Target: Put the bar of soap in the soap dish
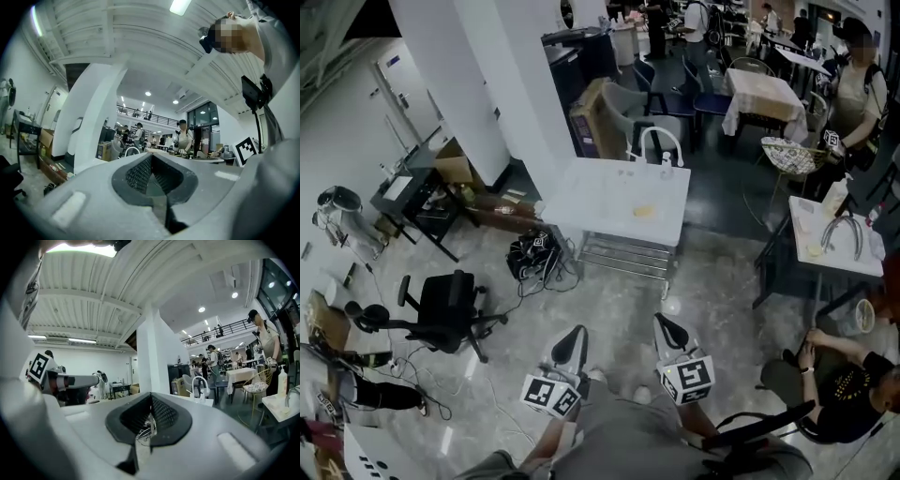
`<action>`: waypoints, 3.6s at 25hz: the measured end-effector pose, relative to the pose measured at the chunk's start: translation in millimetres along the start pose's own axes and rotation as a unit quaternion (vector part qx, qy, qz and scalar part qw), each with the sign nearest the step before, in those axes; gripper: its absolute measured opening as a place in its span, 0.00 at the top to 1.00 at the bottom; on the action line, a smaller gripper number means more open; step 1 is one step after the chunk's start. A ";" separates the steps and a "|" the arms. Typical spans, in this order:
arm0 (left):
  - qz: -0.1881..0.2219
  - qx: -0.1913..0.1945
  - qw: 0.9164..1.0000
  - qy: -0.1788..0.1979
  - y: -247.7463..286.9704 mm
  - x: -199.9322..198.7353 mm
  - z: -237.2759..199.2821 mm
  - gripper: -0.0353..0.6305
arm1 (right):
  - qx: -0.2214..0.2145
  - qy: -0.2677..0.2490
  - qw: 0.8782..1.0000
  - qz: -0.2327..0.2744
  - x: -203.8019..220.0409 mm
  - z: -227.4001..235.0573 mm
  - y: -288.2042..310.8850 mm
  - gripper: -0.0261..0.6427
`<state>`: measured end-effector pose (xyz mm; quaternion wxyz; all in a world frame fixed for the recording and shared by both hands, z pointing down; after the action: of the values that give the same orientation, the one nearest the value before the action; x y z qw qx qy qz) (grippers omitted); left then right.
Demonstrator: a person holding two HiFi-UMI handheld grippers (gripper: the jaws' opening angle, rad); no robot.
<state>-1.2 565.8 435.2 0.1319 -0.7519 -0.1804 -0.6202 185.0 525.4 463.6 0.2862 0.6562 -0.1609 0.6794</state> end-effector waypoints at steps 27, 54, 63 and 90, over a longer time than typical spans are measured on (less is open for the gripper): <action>0.009 0.019 1.000 -0.016 95.5 1.7 -73.4 0.96 | 0.003 -0.029 1.000 -0.004 -25.0 27.3 91.0 0.96; -0.026 0.075 0.996 -0.039 242.3 -30.3 -279.1 0.96 | 0.089 -0.039 0.995 -0.019 -76.9 44.9 327.7 0.96; -0.021 0.115 0.992 -0.042 257.4 -31.6 -298.2 0.96 | 0.115 -0.051 0.992 -0.026 -79.3 34.6 345.8 0.96; -0.010 0.113 0.993 -0.013 338.4 -42.9 -341.3 0.96 | 0.066 -0.029 0.997 -0.020 -89.9 86.2 441.3 0.96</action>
<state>-163.2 112.5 468.6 0.2079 -0.7381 -0.2586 -0.5874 -13.1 112.1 451.9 0.2509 0.6964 -0.1106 0.6632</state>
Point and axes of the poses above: the fingertips, and each gripper's own axes: y forward along the fingers, z to its right, x out of its underside, the point moved 3 cm from there along -y, backward along the fingers, and after that the axes turned 4 degrees about -z, right-handed, at the moved point
